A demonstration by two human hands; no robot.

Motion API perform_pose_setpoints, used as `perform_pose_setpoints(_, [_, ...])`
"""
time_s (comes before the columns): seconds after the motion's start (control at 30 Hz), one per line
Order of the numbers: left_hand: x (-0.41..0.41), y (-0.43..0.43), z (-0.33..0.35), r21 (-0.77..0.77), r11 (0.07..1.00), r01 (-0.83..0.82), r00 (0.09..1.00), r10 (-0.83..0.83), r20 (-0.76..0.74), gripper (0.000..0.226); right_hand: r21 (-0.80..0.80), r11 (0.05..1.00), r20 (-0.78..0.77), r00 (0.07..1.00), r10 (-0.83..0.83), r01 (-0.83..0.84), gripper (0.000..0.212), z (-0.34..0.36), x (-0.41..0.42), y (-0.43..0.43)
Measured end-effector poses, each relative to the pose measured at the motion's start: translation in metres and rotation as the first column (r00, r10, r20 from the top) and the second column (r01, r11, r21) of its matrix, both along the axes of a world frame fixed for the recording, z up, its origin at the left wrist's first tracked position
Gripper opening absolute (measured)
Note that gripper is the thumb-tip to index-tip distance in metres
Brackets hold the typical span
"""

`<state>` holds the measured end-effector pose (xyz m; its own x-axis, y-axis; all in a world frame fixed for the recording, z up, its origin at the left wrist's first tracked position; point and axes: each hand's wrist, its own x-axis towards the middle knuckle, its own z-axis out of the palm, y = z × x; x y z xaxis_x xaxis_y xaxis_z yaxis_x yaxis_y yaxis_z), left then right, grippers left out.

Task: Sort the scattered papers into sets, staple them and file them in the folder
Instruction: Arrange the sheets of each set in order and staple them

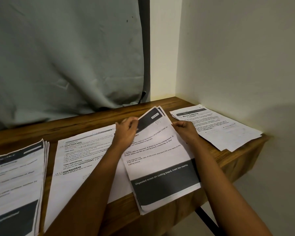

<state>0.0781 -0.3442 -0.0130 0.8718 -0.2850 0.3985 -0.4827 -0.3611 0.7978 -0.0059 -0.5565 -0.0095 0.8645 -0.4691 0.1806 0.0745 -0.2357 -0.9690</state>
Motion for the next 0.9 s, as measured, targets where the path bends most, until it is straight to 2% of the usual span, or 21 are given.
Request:
perform_pose_setpoints(0.07, [0.003, 0.006, 0.002, 0.083, 0.997, -0.011, 0.997, 0.004, 0.081, 0.026, 0.035, 0.999, -0.019, 0.999, -0.03, 0.031, 0.009, -0.001, 0.001, 0.001])
perform_pose_setpoints(0.17, [0.004, 0.01, 0.006, 0.104, 0.994, -0.034, 0.991, 0.02, 0.134, 0.018, 0.068, 0.994, -0.018, 0.997, -0.081, 0.082, 0.013, -0.001, 0.004, 0.003])
perform_pose_setpoints(0.3, [0.001, 0.013, 0.007, 0.103, 0.994, -0.035, 0.994, 0.024, 0.105, 0.015, -0.045, 0.984, 0.027, 0.985, -0.17, 0.171, 0.012, 0.021, -0.004, 0.008])
perform_pose_setpoints(0.4, [0.001, 0.014, 0.008, 0.122, 0.991, -0.052, 0.995, 0.041, 0.09, 0.019, -0.064, 0.958, 0.153, 0.952, -0.267, 0.279, 0.006, 0.044, -0.009, 0.002])
perform_pose_setpoints(0.43, [0.002, 0.014, 0.007, 0.131, 0.989, -0.06, 0.995, 0.049, 0.089, 0.018, -0.07, 0.945, 0.205, 0.932, -0.299, 0.318, 0.003, 0.053, -0.01, -0.002])
perform_pose_setpoints(0.53, [0.006, 0.014, 0.001, 0.161, 0.984, -0.076, 0.997, 0.07, 0.039, 0.015, -0.072, 0.896, 0.363, 0.849, -0.385, 0.437, 0.012, 0.085, -0.018, -0.014])
perform_pose_setpoints(0.67, [0.006, 0.014, -0.005, 0.217, 0.974, -0.072, 0.997, 0.077, -0.019, 0.013, 0.005, 0.847, 0.557, 0.702, -0.444, 0.532, 0.018, 0.119, -0.025, -0.026])
perform_pose_setpoints(0.8, [0.005, 0.014, -0.004, 0.21, 0.976, -0.064, 0.996, 0.077, -0.055, 0.017, 0.193, 0.8, 0.64, 0.546, -0.541, 0.567, 0.013, 0.146, -0.025, -0.036])
perform_pose_setpoints(0.9, [0.002, 0.016, -0.002, 0.175, 0.983, -0.055, 0.995, 0.068, -0.069, 0.016, 0.287, 0.773, 0.65, 0.478, -0.591, 0.566, 0.013, 0.158, -0.023, -0.041])
